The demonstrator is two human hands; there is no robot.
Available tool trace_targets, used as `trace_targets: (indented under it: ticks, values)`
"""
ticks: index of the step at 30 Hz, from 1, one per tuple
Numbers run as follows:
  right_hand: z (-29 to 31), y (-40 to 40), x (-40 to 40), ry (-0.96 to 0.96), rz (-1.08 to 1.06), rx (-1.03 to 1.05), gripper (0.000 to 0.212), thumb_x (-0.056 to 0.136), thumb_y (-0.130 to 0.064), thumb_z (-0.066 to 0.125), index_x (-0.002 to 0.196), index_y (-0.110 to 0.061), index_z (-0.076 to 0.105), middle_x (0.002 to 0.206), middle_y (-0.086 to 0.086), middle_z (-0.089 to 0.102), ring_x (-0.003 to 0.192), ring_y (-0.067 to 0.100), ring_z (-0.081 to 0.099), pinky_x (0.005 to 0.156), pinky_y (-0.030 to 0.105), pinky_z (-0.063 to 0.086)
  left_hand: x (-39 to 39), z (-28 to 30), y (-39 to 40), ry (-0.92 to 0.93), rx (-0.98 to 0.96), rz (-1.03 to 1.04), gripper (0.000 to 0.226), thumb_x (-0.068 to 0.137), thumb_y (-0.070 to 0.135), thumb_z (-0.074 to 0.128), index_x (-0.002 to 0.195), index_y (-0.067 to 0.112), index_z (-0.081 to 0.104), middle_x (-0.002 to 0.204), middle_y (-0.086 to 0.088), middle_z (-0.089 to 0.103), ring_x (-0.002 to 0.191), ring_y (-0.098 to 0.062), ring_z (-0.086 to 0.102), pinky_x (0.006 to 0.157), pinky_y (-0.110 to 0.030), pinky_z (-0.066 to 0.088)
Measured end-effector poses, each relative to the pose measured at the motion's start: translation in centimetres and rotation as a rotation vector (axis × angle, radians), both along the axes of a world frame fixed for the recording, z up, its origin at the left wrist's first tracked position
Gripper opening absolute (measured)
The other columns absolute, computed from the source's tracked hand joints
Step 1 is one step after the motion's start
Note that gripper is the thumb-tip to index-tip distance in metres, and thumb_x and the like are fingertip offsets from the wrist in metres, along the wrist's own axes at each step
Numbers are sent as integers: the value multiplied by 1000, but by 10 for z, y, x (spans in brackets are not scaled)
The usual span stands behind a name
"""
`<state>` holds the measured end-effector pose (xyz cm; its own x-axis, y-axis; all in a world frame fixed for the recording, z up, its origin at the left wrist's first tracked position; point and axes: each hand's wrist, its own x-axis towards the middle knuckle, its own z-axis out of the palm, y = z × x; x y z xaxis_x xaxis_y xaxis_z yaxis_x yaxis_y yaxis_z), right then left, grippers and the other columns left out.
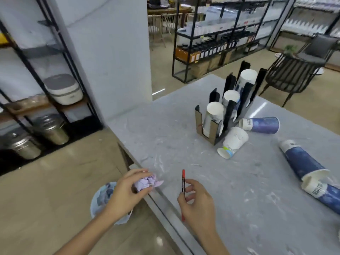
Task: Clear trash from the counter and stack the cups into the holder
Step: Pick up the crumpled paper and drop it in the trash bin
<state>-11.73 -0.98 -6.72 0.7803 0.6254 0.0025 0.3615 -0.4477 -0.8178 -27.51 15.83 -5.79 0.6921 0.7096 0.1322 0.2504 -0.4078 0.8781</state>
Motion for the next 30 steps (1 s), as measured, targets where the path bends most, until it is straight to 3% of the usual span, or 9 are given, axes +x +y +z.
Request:
trace_targets:
  ticks: [3, 6, 10, 14, 16, 18, 22, 27, 30]
  values:
    - [-5, 32, -28, -2, 84, -20, 39, 80, -18, 72, 116, -31, 65, 88, -13, 66, 70, 7, 65, 69, 32, 59, -42, -10, 17, 36, -4, 70, 32, 77, 10, 85, 107, 20, 76, 120, 5, 65, 112, 4, 60, 90, -6, 44]
    - [-13, 64, -63, -27, 153, -58, 41, 79, -19, 71, 118, -30, 64, 89, -14, 66, 67, 5, 66, 70, 34, 59, -90, -24, 37, 48, -57, 131, 31, 78, 12, 84, 107, 21, 76, 120, 5, 64, 111, 3, 60, 89, -6, 43]
    - [-28, 106, -107, -17, 253, -130, 41, 80, -23, 69, 118, -35, 62, 86, -21, 63, 74, -1, 65, 69, 27, 58, -147, -45, 64, 41, -157, 212, 26, 81, 24, 82, 104, 33, 76, 116, 20, 64, 116, 1, 58, 92, -12, 45]
    - [-49, 142, -144, -23, 358, -213, 39, 80, -26, 70, 117, -34, 59, 81, -22, 61, 79, -9, 62, 58, 9, 45, -194, -70, 86, 45, -211, 320, 28, 75, 37, 81, 97, 50, 73, 116, 23, 63, 113, 3, 60, 87, -15, 50]
    - [-63, 160, -160, -26, 389, -227, 39, 80, -25, 70, 117, -33, 60, 81, -21, 61, 73, -3, 64, 58, 12, 49, -214, -88, 97, 79, -237, 360, 31, 76, 29, 84, 99, 48, 73, 118, 17, 62, 112, -3, 62, 88, -24, 53]
    - [-80, 178, -175, -10, 419, -242, 40, 80, -22, 70, 118, -30, 62, 82, -19, 62, 70, 1, 64, 63, 22, 56, -231, -106, 106, 111, -267, 417, 31, 77, 21, 85, 102, 37, 76, 117, 7, 63, 109, -7, 64, 86, -23, 53]
    - [-116, 209, -200, 71, 460, -281, 33, 84, -18, 68, 115, -27, 64, 94, -14, 69, 78, 0, 65, 70, 20, 57, -252, -147, 119, 174, -329, 509, 24, 82, 23, 81, 105, 24, 77, 118, 4, 60, 107, -6, 63, 84, -23, 54]
    - [-185, 248, -211, 102, 492, -383, 26, 93, -25, 66, 118, -29, 59, 102, -12, 68, 81, 3, 66, 64, 10, 52, -265, -223, 138, 244, -415, 508, 24, 92, 13, 69, 114, 20, 74, 129, 0, 49, 119, -1, 52, 83, -5, 44]
    - [-234, 270, -212, 91, 506, -427, 24, 95, -28, 63, 119, -25, 58, 103, -9, 67, 84, 4, 66, 65, 12, 54, -264, -272, 149, 317, -439, 540, 29, 90, 7, 68, 116, 20, 73, 123, -5, 53, 116, -8, 54, 90, -14, 47]
